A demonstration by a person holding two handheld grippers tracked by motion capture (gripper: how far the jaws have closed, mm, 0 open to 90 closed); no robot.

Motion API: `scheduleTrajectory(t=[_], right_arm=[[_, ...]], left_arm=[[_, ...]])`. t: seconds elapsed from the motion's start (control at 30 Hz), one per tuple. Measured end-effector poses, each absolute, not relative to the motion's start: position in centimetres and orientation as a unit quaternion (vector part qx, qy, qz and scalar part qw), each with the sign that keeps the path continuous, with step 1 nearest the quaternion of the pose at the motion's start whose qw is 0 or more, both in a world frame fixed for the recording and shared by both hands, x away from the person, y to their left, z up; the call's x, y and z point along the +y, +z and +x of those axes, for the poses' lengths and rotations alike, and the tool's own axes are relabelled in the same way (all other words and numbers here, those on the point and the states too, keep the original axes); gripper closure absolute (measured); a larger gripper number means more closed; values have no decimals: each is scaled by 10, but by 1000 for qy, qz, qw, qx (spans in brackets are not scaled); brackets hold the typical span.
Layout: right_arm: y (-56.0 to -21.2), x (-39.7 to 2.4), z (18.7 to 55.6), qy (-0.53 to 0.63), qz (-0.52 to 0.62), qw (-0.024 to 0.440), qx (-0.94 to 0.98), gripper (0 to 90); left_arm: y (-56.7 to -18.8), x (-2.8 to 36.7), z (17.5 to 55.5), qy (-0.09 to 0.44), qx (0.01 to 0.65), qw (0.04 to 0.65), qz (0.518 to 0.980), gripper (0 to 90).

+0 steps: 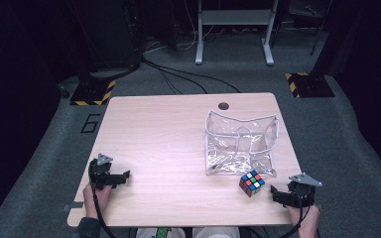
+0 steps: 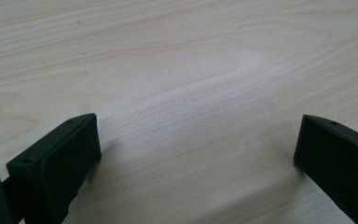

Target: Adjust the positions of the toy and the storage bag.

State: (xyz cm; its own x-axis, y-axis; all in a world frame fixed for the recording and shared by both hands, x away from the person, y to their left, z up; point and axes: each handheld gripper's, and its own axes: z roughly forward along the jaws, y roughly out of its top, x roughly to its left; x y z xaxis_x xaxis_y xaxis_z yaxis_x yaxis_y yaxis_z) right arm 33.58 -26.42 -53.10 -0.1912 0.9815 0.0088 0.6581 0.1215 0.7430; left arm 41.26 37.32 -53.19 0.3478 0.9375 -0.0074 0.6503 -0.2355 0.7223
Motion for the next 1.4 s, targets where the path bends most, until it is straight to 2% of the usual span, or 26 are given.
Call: scheduleTrajectory(t=[0.93, 1.2, 1.4], right_arm=[[-531, -264, 335, 316, 587, 261, 699, 78], [-529, -264, 337, 311, 586, 249, 705, 25], [-527, -257, 331, 324, 580, 247, 705, 19]], left_arm=[[-532, 373, 413, 221, 527, 324, 754, 2], [-532, 373, 413, 221, 527, 323, 754, 2], [-532, 373, 413, 222, 527, 324, 754, 3]])
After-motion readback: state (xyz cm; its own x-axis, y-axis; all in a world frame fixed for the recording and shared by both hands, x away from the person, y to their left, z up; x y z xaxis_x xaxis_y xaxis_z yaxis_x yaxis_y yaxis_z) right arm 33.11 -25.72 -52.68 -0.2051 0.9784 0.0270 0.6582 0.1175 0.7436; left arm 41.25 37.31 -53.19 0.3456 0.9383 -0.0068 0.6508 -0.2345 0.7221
